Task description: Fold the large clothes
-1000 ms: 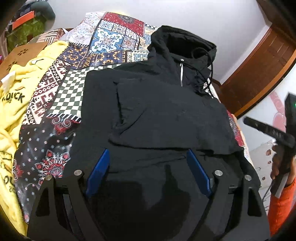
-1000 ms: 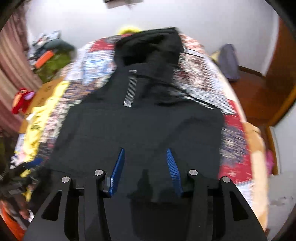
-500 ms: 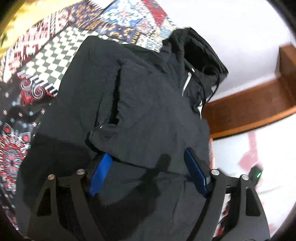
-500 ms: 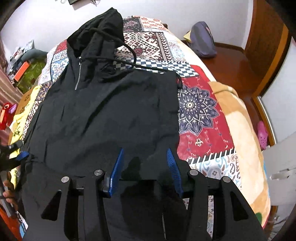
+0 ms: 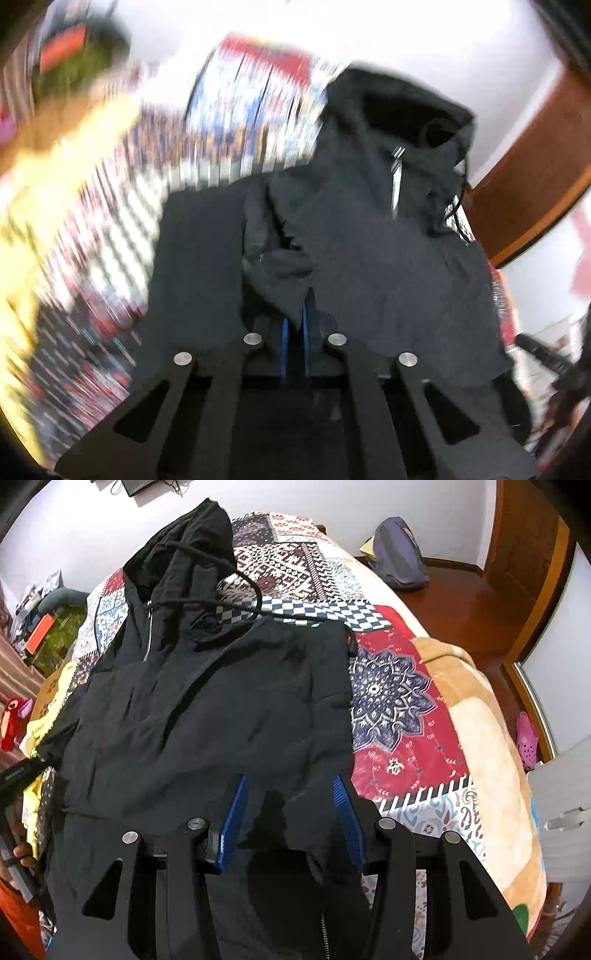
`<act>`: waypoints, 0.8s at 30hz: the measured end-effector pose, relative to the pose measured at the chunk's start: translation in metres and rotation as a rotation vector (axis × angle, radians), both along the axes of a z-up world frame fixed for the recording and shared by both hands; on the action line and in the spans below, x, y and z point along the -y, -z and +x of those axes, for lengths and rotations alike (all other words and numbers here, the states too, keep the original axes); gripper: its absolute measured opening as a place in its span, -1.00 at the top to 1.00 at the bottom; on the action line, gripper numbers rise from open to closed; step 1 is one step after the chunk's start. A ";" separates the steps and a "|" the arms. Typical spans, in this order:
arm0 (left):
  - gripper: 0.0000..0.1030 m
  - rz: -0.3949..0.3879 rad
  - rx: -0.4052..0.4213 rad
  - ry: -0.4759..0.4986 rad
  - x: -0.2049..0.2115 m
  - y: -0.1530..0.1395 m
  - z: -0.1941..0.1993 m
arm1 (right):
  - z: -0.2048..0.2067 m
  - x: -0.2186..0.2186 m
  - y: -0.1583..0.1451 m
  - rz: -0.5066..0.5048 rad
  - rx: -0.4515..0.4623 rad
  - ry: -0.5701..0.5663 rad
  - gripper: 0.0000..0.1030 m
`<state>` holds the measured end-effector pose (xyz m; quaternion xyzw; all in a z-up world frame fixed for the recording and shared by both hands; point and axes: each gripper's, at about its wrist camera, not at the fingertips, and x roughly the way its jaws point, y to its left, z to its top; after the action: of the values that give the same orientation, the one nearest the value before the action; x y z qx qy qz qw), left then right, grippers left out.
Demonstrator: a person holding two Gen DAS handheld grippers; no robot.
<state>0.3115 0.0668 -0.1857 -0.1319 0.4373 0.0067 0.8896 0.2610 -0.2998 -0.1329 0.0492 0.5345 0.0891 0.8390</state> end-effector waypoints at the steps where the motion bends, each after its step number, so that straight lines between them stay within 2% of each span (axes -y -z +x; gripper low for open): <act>1: 0.92 0.032 0.038 0.015 0.004 -0.013 -0.003 | 0.001 0.002 -0.003 0.002 0.007 0.007 0.14; 6: 0.92 0.135 0.248 0.081 0.020 -0.080 -0.019 | 0.007 0.002 -0.012 0.022 0.020 0.022 0.13; 8: 0.92 0.147 0.286 0.090 0.018 -0.092 -0.024 | 0.009 -0.001 -0.013 0.023 0.021 0.019 0.09; 10: 0.92 0.180 0.288 0.081 0.014 -0.092 -0.028 | 0.009 -0.007 -0.009 0.028 0.019 0.005 0.01; 13: 0.92 0.201 0.242 0.068 0.005 -0.076 -0.029 | 0.009 -0.018 0.003 0.019 -0.020 -0.028 -0.01; 18: 0.89 0.190 0.051 0.038 -0.021 -0.014 -0.023 | 0.007 -0.036 0.032 -0.025 -0.088 -0.081 -0.02; 21: 0.78 0.156 -0.053 0.033 -0.030 0.024 -0.025 | 0.005 -0.041 0.033 -0.051 -0.071 -0.095 -0.09; 24: 0.58 0.127 -0.120 0.032 -0.036 0.048 -0.030 | 0.005 -0.040 0.031 -0.053 -0.076 -0.096 -0.10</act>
<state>0.2810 0.1029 -0.2342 -0.0677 0.4904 0.0282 0.8684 0.2658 -0.2594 -0.1635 0.0044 0.5698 0.1132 0.8140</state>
